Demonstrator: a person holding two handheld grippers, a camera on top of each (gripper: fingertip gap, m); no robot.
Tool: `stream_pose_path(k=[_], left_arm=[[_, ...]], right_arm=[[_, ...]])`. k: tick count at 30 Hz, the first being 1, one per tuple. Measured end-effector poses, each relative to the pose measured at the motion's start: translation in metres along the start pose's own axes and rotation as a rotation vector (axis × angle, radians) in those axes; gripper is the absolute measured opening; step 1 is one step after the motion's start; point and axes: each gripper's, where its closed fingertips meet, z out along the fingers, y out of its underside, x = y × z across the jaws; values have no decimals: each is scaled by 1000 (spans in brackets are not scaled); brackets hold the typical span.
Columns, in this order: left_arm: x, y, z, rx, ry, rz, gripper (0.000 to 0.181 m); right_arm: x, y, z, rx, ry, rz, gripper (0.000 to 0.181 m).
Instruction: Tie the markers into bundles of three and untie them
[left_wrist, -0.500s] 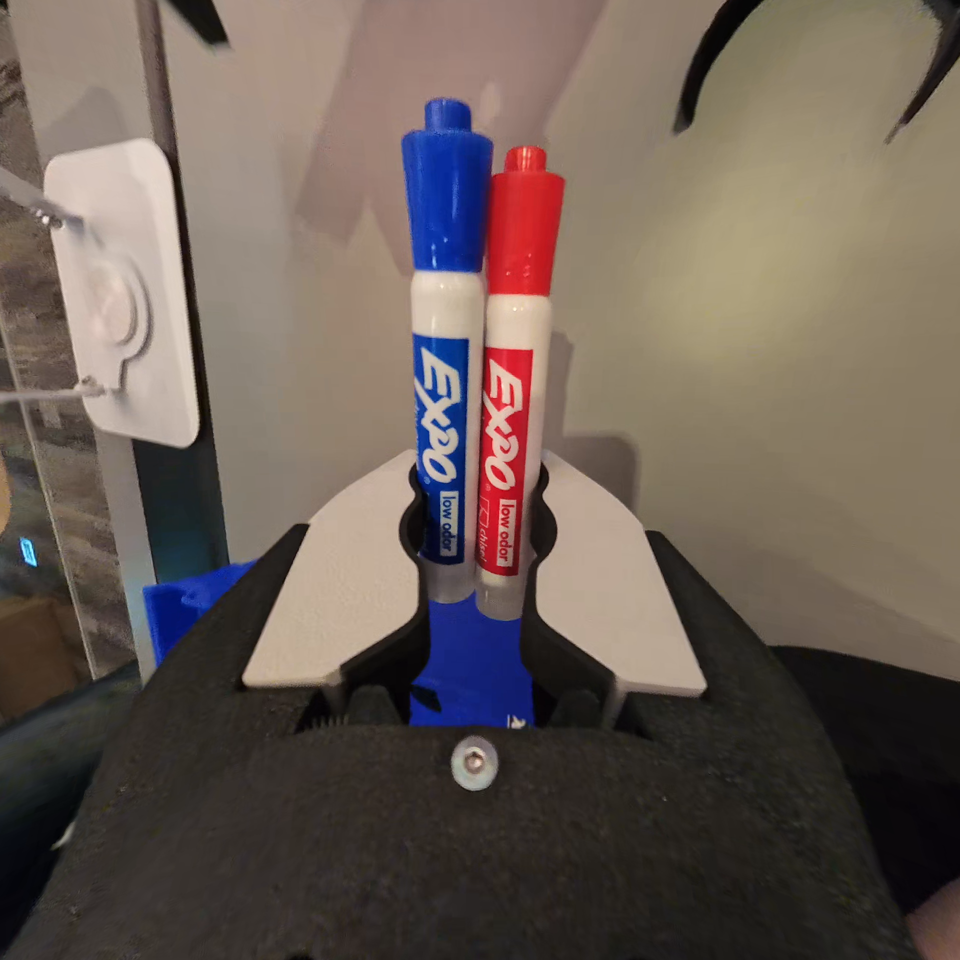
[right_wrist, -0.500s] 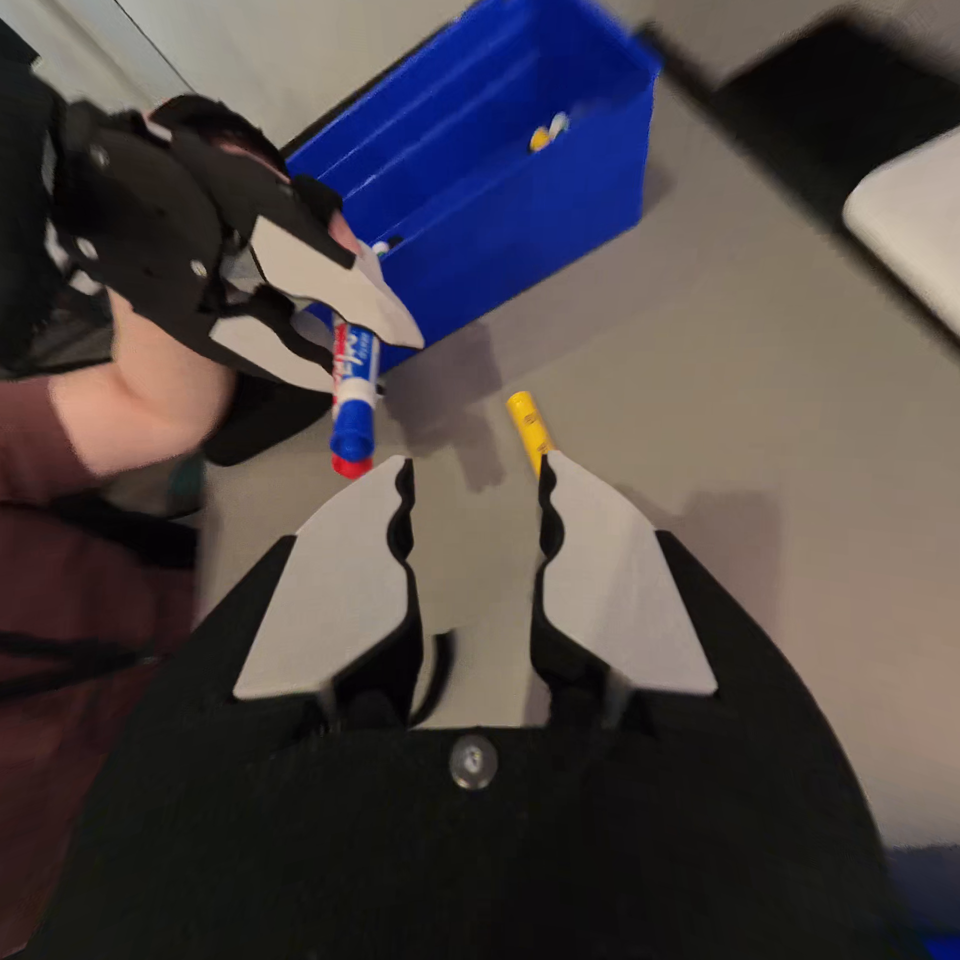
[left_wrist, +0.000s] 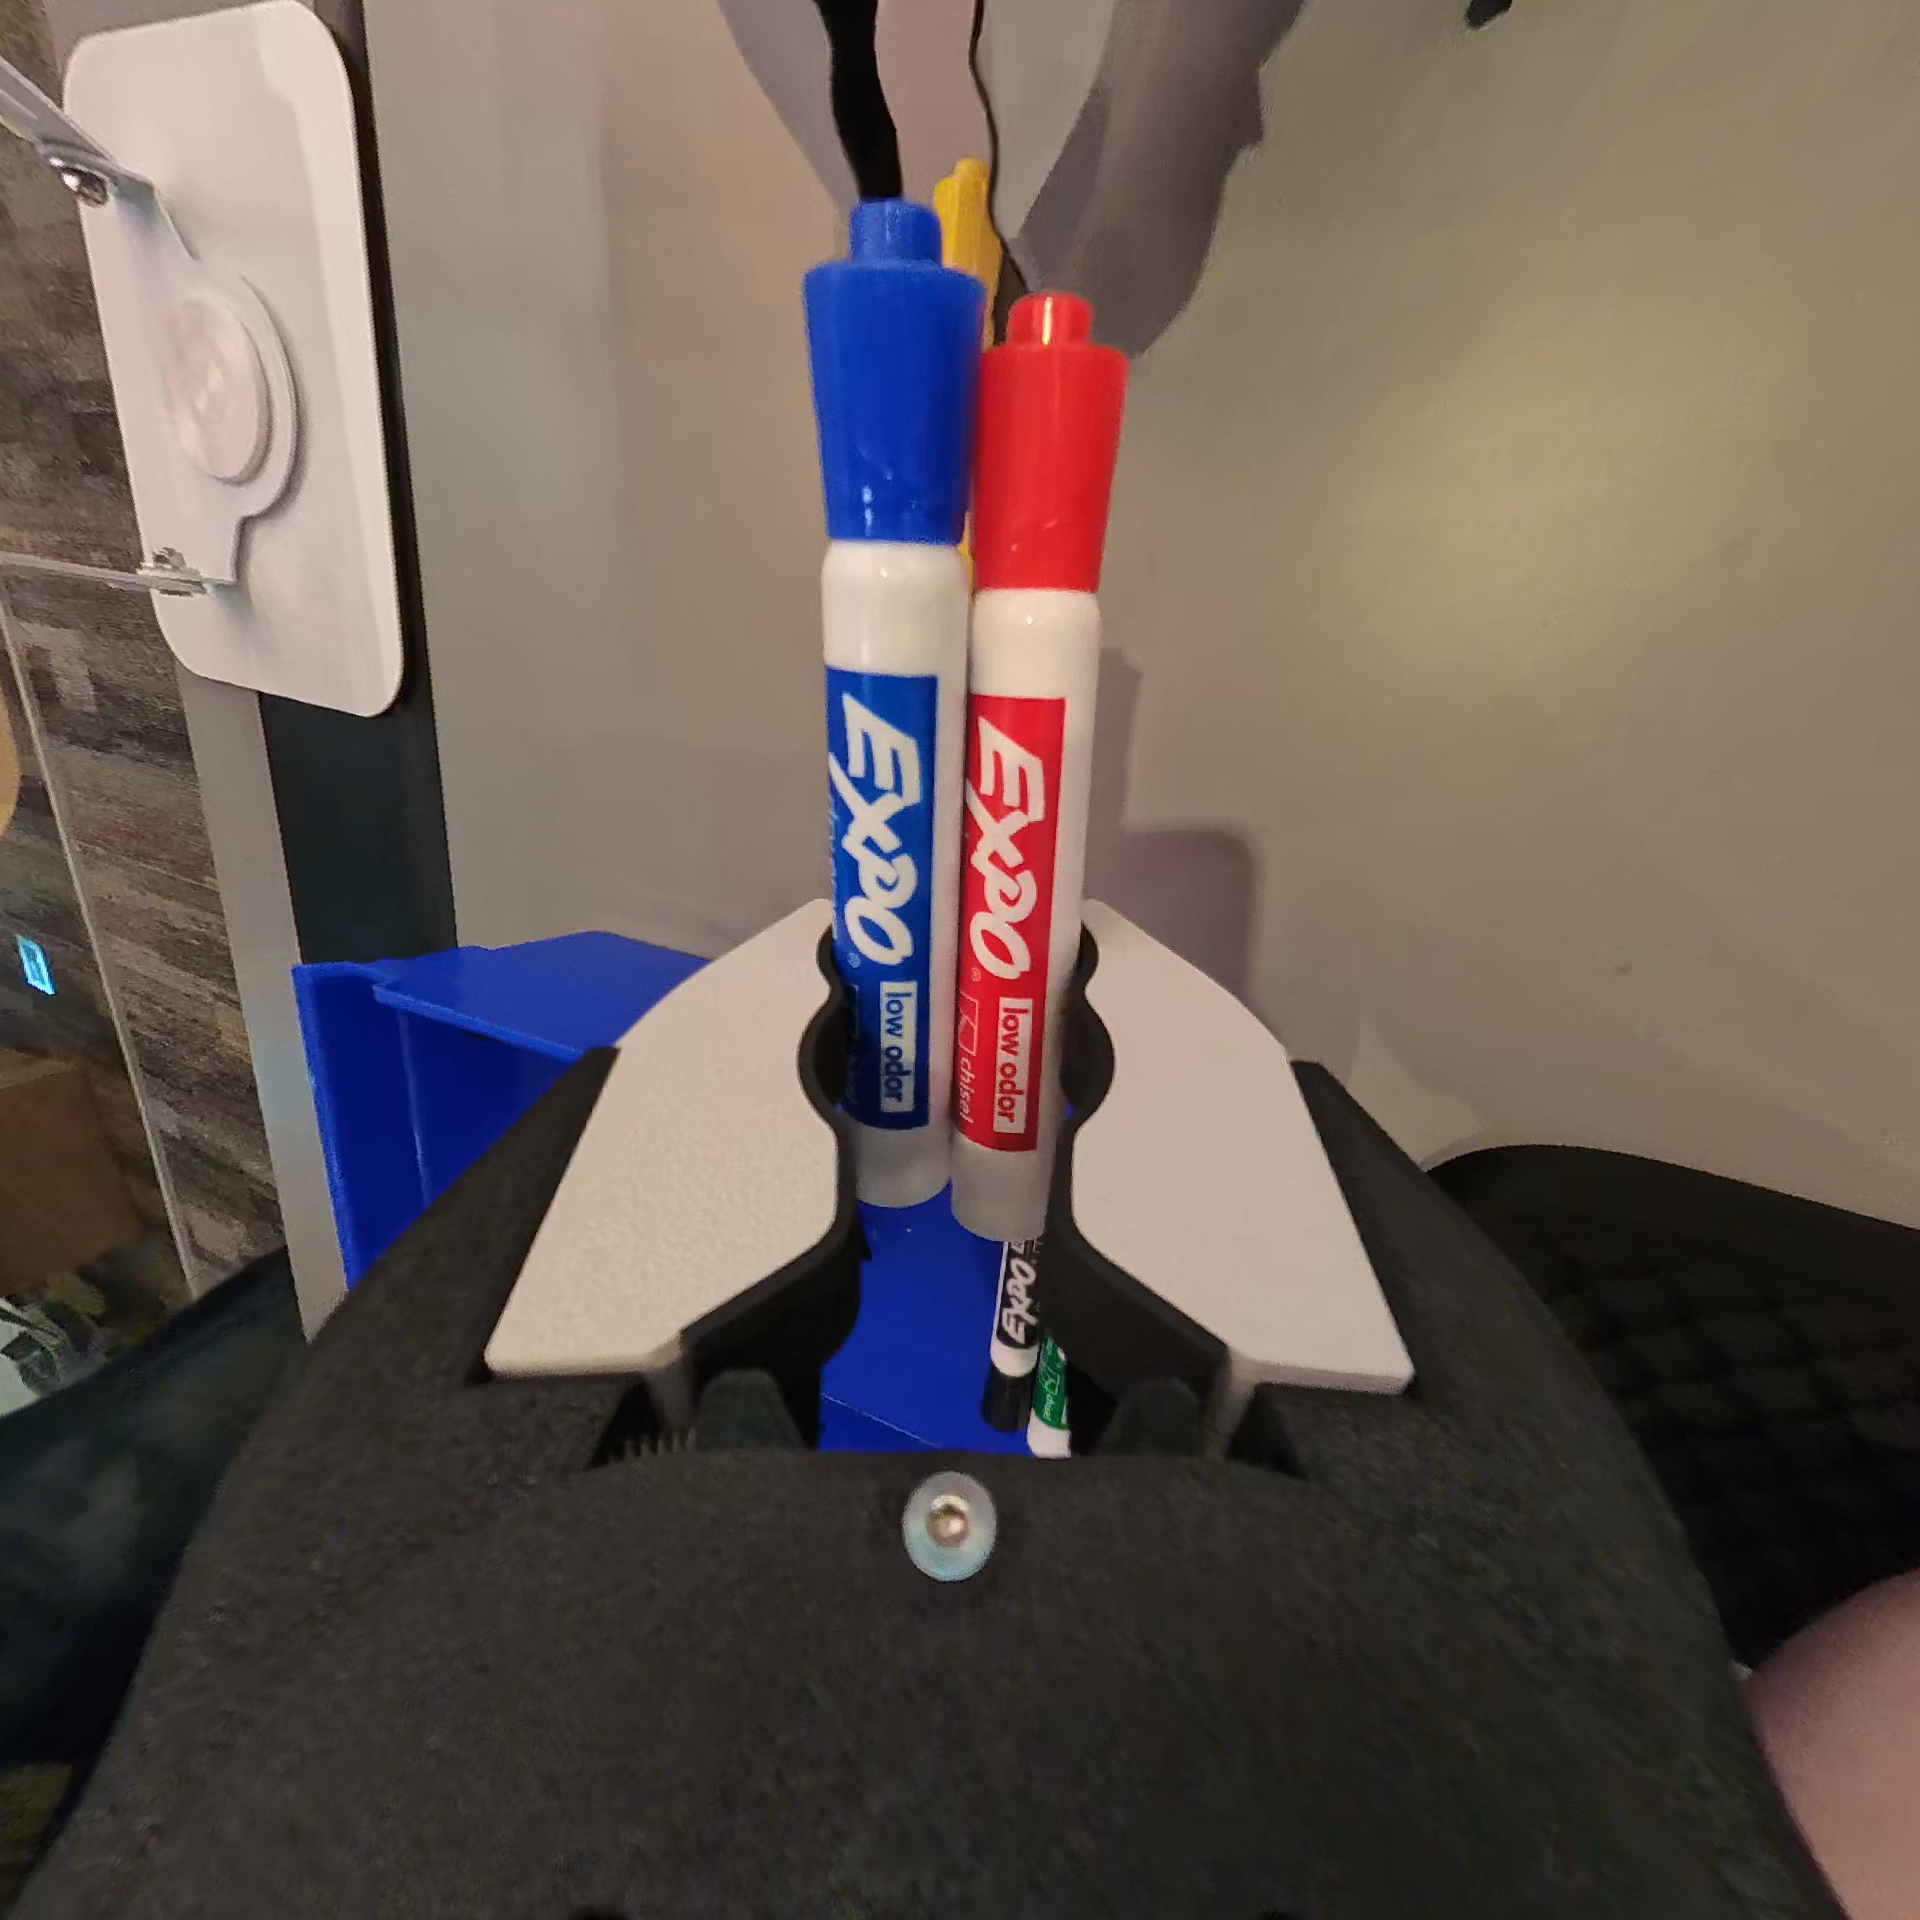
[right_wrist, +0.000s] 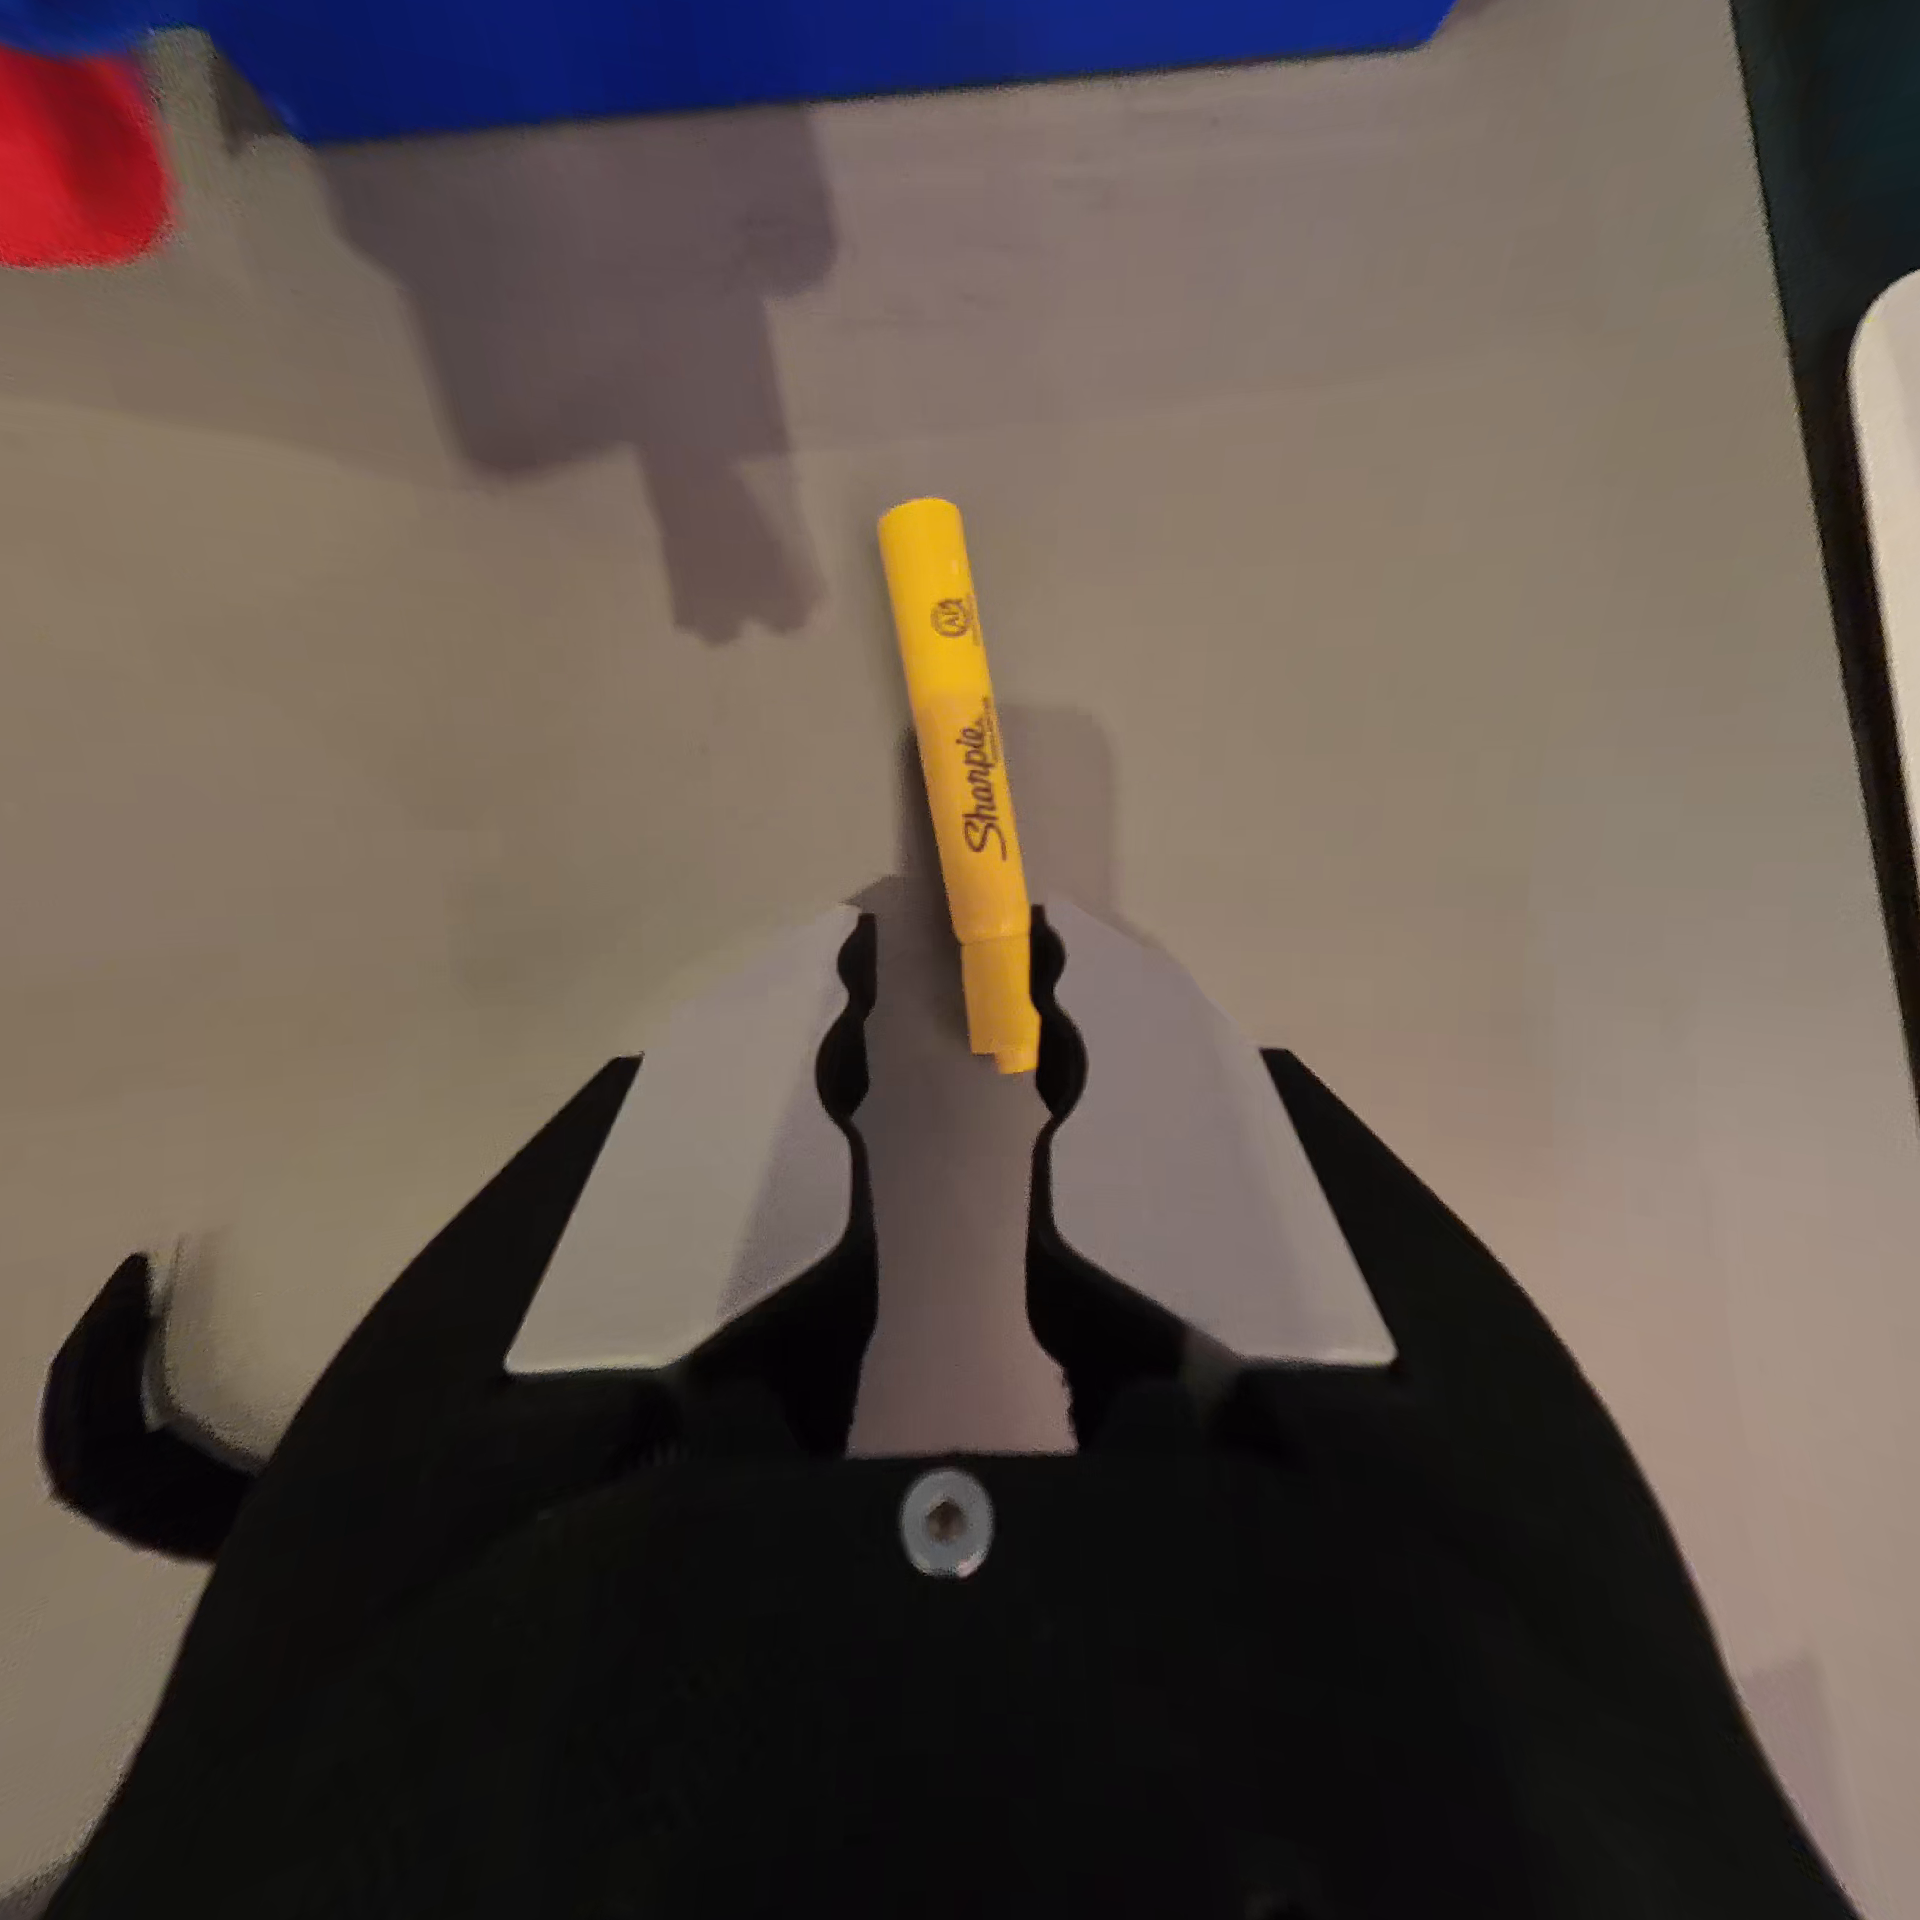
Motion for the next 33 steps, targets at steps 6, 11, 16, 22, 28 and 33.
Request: stream_pose_path(k=[6, 11, 16, 22, 28, 33], left_arm=[[5, 6, -4, -6, 30, -11, 38], [8, 7, -6, -7, 43, -6, 38], [7, 9, -4, -8, 51, -11, 38], [4, 14, 8, -37, 72, -27, 38], [6, 14, 17, -65, 95, -30, 38], [7, 13, 19, -51, 114, -50, 38]], right_arm=[[8, 4, 10, 53, 35, 123, 28], [11, 16, 24, 58, 37, 172, 28], [10, 24, 28, 13, 22, 167, 22], [3, 24, 19, -26, -25, 208, 19], [10, -1, -43, 53, 88, 222, 18], [1, -15, -114, 153, 152, 175, 18]])
